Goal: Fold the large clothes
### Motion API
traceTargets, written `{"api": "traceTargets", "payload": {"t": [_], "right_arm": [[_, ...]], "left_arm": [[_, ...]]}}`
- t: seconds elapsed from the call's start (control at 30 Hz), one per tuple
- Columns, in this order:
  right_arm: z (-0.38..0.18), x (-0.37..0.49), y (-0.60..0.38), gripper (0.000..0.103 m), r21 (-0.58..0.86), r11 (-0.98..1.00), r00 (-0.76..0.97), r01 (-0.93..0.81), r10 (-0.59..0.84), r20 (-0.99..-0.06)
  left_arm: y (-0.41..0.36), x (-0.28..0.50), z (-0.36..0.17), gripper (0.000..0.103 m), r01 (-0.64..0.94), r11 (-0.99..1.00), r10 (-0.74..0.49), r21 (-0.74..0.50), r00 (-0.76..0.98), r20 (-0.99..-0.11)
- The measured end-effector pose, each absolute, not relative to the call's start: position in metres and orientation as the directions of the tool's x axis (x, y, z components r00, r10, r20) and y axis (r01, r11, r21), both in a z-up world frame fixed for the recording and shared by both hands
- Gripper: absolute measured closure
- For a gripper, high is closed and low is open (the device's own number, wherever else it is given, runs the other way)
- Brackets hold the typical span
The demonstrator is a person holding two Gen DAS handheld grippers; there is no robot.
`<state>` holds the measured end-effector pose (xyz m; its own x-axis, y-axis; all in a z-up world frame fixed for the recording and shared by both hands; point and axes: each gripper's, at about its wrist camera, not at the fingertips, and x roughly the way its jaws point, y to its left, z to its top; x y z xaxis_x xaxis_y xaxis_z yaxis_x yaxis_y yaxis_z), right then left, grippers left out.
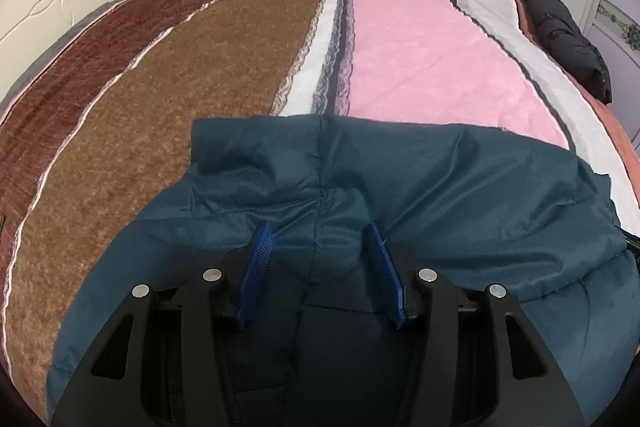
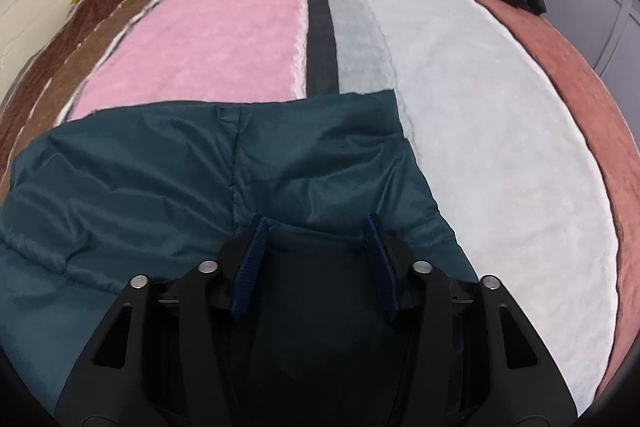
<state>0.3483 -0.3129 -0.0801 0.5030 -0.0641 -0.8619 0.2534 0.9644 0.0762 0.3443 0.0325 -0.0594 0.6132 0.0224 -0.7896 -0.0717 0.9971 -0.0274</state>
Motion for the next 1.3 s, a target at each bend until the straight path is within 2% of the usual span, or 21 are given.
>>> {"api": "traceTargets", "payload": {"t": [0.07, 0.3, 0.5, 0.6, 0.63, 0.7, 0.8, 0.87, 0.9, 0.97, 1.17, 1.3], "right_arm": [[-0.083, 0.350, -0.316, 0.045, 0.093, 0.960, 0.495, 0.264, -0.053, -0.867], [-0.080, 0.348, -0.315, 0.044, 0.090, 0.958, 0.490, 0.271, -0.057, -0.870], [-0.042, 0.316, -0.304, 0.045, 0.094, 0.967, 0.555, 0.238, -0.056, -0.830], [-0.020, 0.288, -0.288, 0.045, 0.130, 0.973, 0.595, 0.190, -0.009, -0.803], [-0.012, 0.273, -0.279, 0.045, 0.162, 0.973, 0.607, 0.166, 0.029, -0.794], [-0.003, 0.250, -0.260, 0.045, 0.219, 0.968, 0.618, 0.120, 0.100, -0.780], [0.006, 0.227, -0.226, 0.051, 0.277, 0.960, 0.625, 0.043, 0.190, -0.757], [0.008, 0.220, -0.197, 0.062, 0.317, 0.948, 0.609, -0.015, 0.260, -0.750], [0.008, 0.222, -0.184, 0.064, 0.332, 0.942, 0.595, -0.039, 0.289, -0.750], [0.008, 0.226, -0.162, 0.075, 0.321, 0.945, 0.583, -0.067, 0.298, -0.756], [-0.028, 0.257, -0.125, 0.080, 0.238, 0.970, 0.489, -0.045, 0.229, -0.842], [-0.053, 0.265, -0.120, 0.082, 0.186, 0.981, 0.453, -0.052, 0.189, -0.871]], "left_arm": [[0.033, 0.346, -0.063, 0.052, -0.075, 0.997, 0.021, -0.031, 0.607, -0.794], [0.029, 0.347, -0.065, 0.052, -0.082, 0.997, 0.036, -0.016, 0.600, -0.799], [0.047, 0.305, -0.021, 0.052, -0.058, 0.997, -0.004, -0.059, 0.675, -0.738], [0.068, 0.265, 0.001, 0.046, -0.069, 0.992, -0.028, -0.106, 0.697, -0.716], [0.074, 0.250, 0.006, 0.040, -0.080, 0.990, -0.027, -0.116, 0.701, -0.712], [0.085, 0.220, 0.012, 0.040, -0.094, 0.986, -0.031, -0.136, 0.704, -0.710], [0.103, 0.176, 0.009, 0.038, -0.142, 0.974, -0.027, -0.174, 0.695, -0.718], [0.114, 0.149, 0.001, 0.036, -0.186, 0.955, -0.041, -0.230, 0.686, -0.726], [0.118, 0.140, -0.002, 0.036, -0.206, 0.945, -0.046, -0.252, 0.681, -0.730], [0.127, 0.123, -0.014, 0.036, -0.251, 0.911, -0.083, -0.328, 0.667, -0.740], [0.140, 0.108, -0.044, 0.030, -0.320, 0.790, -0.210, -0.523, 0.660, -0.721], [0.154, 0.118, -0.061, 0.030, -0.371, 0.718, -0.247, -0.589, 0.656, -0.714]]}}
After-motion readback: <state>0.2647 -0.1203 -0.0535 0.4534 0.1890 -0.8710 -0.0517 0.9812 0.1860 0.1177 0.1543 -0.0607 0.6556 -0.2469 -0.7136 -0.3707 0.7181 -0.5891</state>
